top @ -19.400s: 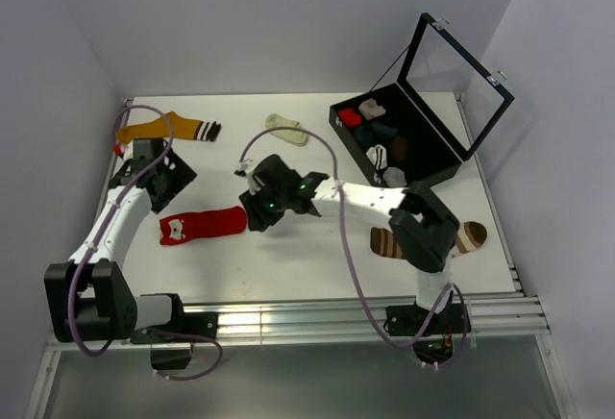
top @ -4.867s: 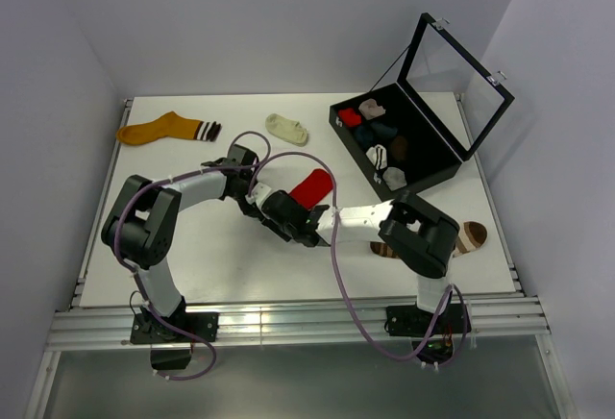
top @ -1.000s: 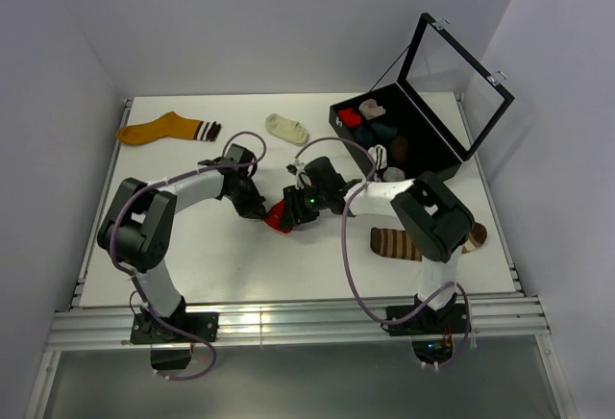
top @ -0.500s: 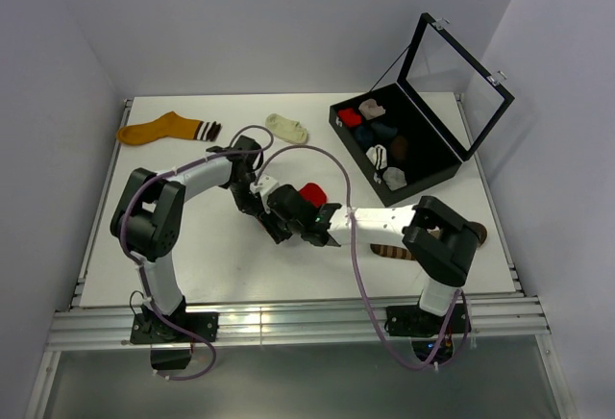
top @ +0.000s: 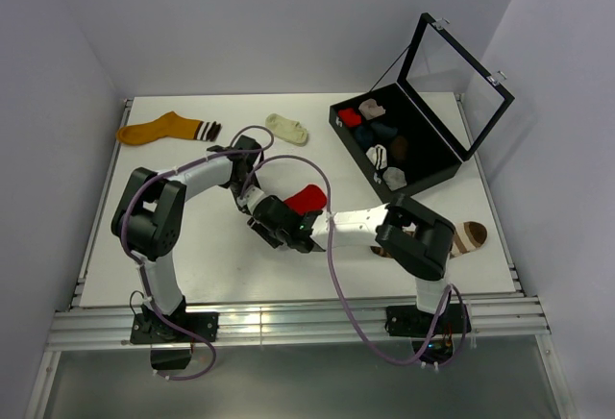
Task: Roll the socks
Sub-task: Roll the sock at the center of the board.
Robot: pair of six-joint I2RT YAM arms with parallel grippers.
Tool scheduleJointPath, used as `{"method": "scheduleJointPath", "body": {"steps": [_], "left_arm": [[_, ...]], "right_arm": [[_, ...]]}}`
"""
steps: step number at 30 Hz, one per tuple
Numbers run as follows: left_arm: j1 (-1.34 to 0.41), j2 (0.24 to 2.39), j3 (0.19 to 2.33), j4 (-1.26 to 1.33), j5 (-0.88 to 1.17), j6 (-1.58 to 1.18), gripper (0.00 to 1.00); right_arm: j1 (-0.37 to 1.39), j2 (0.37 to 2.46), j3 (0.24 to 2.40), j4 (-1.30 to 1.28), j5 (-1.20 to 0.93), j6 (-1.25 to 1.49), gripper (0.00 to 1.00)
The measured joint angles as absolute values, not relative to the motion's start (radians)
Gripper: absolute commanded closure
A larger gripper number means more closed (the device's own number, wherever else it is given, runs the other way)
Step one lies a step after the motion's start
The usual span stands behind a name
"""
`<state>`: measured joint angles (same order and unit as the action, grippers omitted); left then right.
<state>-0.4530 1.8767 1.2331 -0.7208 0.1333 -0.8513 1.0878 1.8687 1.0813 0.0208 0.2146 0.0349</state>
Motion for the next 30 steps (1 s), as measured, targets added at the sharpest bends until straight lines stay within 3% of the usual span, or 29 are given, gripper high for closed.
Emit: {"method": "scheduleJointPath", "body": {"steps": [2,3,7,18,24,30], "left_arm": [[-0.453,1.877,1.233,-0.721,0.134,-0.852,1.00],[-0.453,1.877,1.233,-0.721,0.134,-0.852,1.00],[-0.453,1.877,1.230,-0.719,0.135,-0.856,1.00],[-0.385,1.713,0.990,-0.576,0.191,-0.985,0.99],[-0.378,1.639,0.883,-0.474,0.204,-1.077,0.79],[-0.378,1.597,0.863,-0.453,0.186,-1.112,0.42]], "right_arm": [[1.094,1.879,1.082,0.021,0.225,0.035,0.66],[1.096,1.884,1.082,0.021,0.230,0.035,0.75],[1.097,1.889,1.080,0.026,0.247,0.044,0.97],[1.041,1.849,0.980,0.151,0.125,0.105,1.00],[0.971,1.840,0.955,0.187,-0.056,0.163,1.00],[0.867,1.847,0.932,0.222,-0.295,0.241,1.00]]}}
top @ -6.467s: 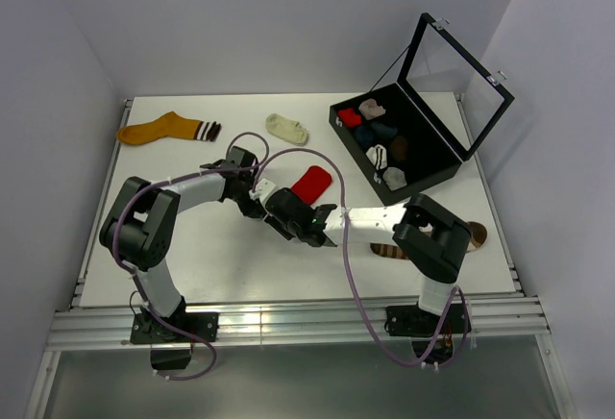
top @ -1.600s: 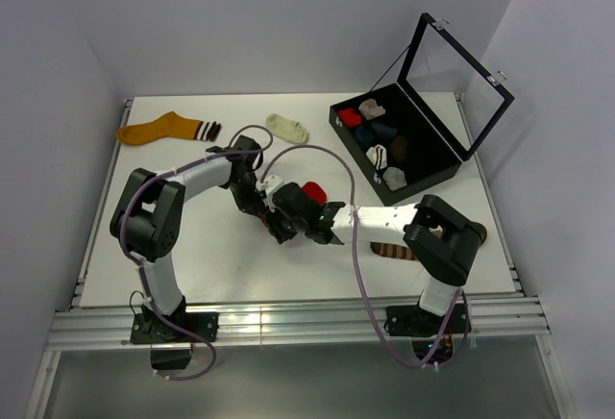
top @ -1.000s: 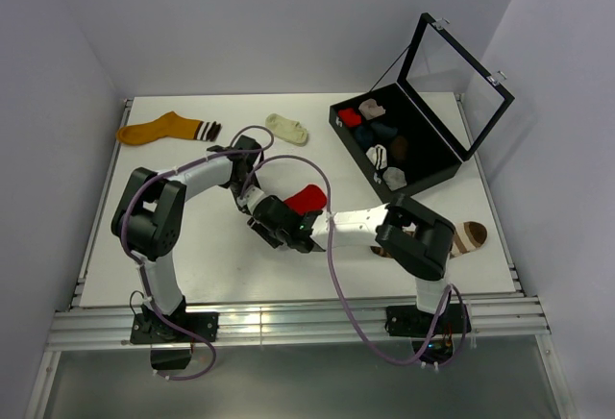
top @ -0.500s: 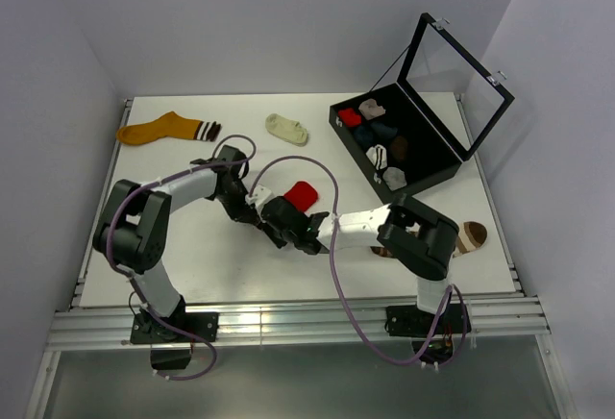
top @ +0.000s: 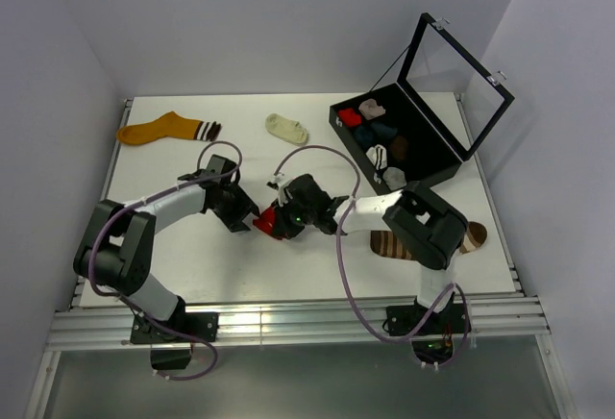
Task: Roll the socks
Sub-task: Roll the sock at the center of the board.
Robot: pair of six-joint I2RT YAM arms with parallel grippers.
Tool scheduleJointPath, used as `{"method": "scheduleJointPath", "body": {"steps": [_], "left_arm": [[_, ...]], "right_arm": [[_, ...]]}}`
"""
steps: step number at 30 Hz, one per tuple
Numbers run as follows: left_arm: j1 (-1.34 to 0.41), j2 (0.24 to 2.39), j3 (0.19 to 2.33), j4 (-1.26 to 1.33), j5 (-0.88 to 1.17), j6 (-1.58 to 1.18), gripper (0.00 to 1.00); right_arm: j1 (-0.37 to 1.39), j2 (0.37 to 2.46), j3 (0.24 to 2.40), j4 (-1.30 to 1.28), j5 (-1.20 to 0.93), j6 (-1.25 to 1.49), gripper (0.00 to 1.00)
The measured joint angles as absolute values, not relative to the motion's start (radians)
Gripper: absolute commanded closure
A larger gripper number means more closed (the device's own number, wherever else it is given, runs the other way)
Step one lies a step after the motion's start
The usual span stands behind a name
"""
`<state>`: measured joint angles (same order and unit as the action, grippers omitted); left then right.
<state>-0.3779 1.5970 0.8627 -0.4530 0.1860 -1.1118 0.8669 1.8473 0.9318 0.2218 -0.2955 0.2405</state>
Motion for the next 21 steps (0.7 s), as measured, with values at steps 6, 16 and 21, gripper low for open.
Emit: {"method": "scheduleJointPath", "body": {"steps": [6,16,21], "left_arm": [[-0.378,1.461,0.836,-0.417,0.143,-1.121,0.37],[-0.411,1.398,0.733,-0.284,0.166,-1.088,0.40],[-0.422,1.419,0.709,-0.249,0.188,-1.081,0.42]], "right_arm": [[0.756,1.886,0.894,0.313,-0.535,0.345,1.00],[0.610,2.035,0.846,0.593,-0.860,0.647,1.00],[0.565,2.080,0.846,0.642,-0.936,0.746,1.00]]}}
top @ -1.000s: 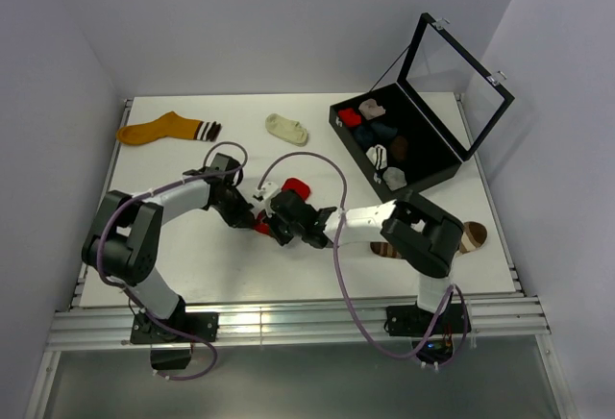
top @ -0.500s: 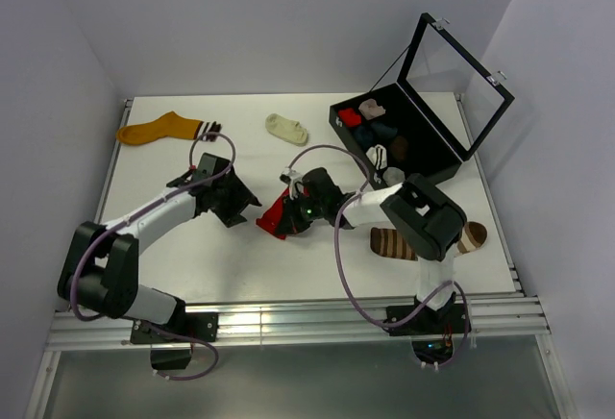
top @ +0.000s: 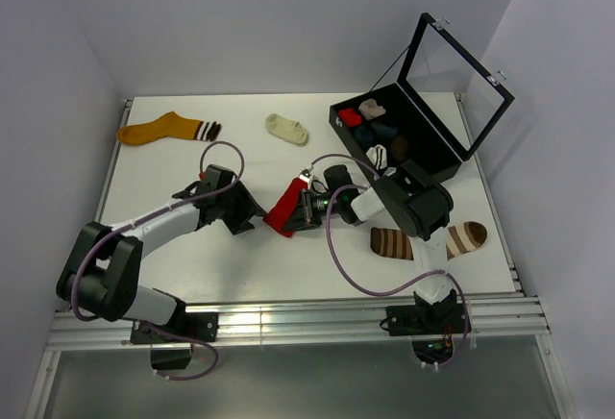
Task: Roll the socks
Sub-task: Roll the sock at the center of the board.
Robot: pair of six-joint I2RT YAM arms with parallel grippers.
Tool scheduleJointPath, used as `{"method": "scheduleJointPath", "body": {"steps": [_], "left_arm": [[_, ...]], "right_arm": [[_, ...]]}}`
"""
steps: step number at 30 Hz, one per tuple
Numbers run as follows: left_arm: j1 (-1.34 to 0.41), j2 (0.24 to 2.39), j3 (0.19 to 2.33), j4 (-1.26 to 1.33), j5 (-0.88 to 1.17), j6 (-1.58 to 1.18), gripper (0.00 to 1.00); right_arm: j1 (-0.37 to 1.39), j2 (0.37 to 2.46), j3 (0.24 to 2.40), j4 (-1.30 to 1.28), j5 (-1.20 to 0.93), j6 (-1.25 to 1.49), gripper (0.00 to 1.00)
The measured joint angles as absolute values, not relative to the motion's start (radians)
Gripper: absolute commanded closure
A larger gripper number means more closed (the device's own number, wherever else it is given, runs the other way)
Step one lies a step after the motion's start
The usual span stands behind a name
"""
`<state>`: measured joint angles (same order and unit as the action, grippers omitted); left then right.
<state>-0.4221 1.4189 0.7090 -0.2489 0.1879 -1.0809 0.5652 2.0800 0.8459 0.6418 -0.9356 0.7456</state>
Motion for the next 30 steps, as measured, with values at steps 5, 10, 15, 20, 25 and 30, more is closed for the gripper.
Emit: {"method": "scheduleJointPath", "body": {"steps": [5,10,15,20,25,30], "left_arm": [[-0.424,1.477,0.709,-0.212,0.199,-1.069,0.45],[-0.427,1.522,0.709,-0.183,0.206,-1.066,0.48],[-0.430,1.560,0.725,-0.150,0.216,-1.066,0.50],[-0.435,1.596,0.739,-0.114,0.229,-1.066,0.56],[-0.440,1.643,0.765,-0.097,0.237,-1.068,0.74],[-0.443,1.673,0.801,-0.113,0.239,-1.067,0.75]], "right_arm": [[0.562,2.080,0.870,0.582,-0.942,0.742,1.00],[0.562,2.081,0.892,0.533,-0.945,0.739,1.00],[0.562,2.082,0.901,0.509,-0.947,0.736,0.99],[0.562,2.084,0.914,0.480,-0.950,0.731,0.89],[0.562,2.079,0.936,0.431,-0.953,0.707,0.64],[0.566,2.022,0.947,0.336,-0.896,0.639,0.54]]}}
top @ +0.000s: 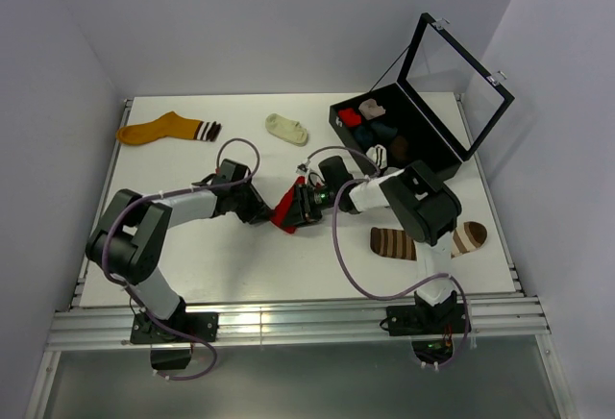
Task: Roll the socks
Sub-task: Roll the sock at the center of the board.
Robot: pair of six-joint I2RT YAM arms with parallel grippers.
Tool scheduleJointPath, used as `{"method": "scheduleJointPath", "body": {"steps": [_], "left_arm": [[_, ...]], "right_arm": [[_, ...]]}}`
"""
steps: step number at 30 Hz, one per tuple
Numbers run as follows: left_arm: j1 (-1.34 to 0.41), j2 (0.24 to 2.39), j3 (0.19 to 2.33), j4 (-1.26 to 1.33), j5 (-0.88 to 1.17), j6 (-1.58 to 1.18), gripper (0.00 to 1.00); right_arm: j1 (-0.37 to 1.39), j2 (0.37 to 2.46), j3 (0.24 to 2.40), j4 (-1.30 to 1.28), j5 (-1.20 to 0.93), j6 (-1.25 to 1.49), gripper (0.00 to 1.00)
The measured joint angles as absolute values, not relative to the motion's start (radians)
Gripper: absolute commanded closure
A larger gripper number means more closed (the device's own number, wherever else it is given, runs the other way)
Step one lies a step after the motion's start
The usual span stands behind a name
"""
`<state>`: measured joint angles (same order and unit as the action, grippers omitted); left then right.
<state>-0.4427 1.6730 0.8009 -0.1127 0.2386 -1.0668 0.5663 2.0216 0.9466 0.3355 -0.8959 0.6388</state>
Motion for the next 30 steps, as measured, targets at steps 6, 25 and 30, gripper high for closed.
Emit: {"method": "scheduleJointPath", "body": {"steps": [6,25,30], "left_arm": [[-0.450,1.704,0.880,-0.212,0.218,-1.040,0.75],[-0.459,1.780,1.057,-0.452,0.167,-0.936,0.74],[-0.459,1.787,1.071,-0.470,0.167,-0.927,0.73]], "right_arm": [[0.609,1.880,0.960,0.123,-0.649,0.481,0.49],[0.990,1.748,1.068,-0.061,0.113,0.065,0.55],[1.024,1.836,1.075,-0.045,0.157,0.035,0.55]]}}
